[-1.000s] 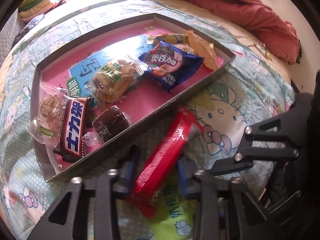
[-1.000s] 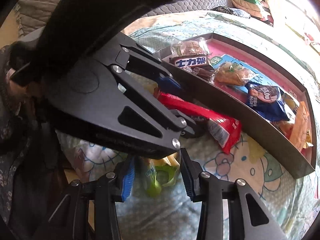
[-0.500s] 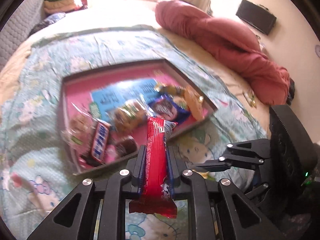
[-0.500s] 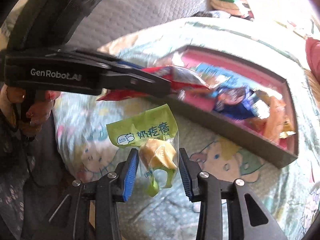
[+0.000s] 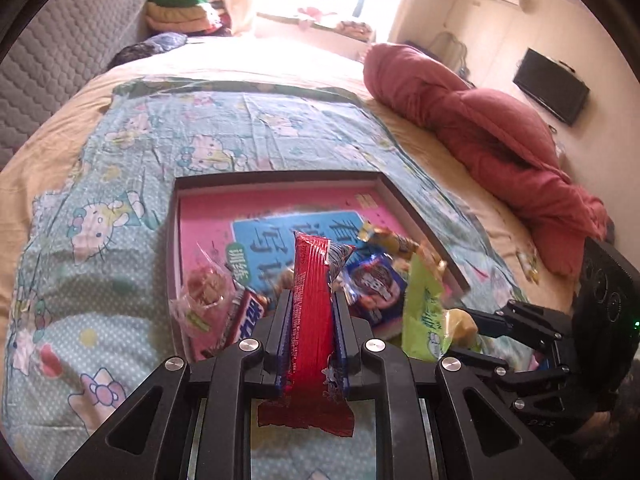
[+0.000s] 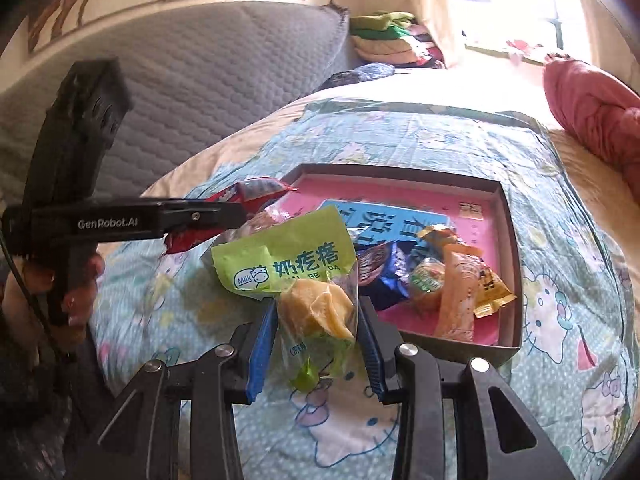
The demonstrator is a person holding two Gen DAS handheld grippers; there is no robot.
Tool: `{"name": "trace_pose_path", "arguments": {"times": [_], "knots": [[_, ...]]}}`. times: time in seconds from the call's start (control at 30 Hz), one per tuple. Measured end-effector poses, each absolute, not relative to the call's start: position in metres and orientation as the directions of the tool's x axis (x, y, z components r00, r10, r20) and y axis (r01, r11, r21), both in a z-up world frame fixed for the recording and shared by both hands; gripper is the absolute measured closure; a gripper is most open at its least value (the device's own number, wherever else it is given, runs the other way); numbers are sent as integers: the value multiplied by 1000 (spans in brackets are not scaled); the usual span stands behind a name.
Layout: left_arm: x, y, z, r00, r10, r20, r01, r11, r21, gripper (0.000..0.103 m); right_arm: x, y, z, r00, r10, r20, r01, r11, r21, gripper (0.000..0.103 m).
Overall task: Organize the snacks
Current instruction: 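Grasp the red wafer bar with the left tool while the right tool grasps the green-label candy bag, then carry the red wafer into the tray with the left tool while the right tool carries the candy bag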
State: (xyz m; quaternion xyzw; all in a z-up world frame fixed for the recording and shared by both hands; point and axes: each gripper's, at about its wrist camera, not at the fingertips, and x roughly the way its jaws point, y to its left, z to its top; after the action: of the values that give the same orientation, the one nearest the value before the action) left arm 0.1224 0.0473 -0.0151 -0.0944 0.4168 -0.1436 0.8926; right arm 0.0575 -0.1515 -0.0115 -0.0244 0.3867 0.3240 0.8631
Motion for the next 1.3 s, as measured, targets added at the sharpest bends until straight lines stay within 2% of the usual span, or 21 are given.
{"name": "trace_pose_path", "arguments": {"times": [0.37,0.5,1.3], "knots": [[141,40,-42,607,-279,-744,120,958,-261,84,95,-157,-20,555,488,-674,-494,845,206,63],[146,30,-49,614,-246,-750,123,968,-217,84,107,-165,-22,573,470,-672,-446,866,226,63],[149,24,-53,597,-249,-763,127,968,-217,82,121,-164,-39,571,410,-711,-394,897,201,62]]}}
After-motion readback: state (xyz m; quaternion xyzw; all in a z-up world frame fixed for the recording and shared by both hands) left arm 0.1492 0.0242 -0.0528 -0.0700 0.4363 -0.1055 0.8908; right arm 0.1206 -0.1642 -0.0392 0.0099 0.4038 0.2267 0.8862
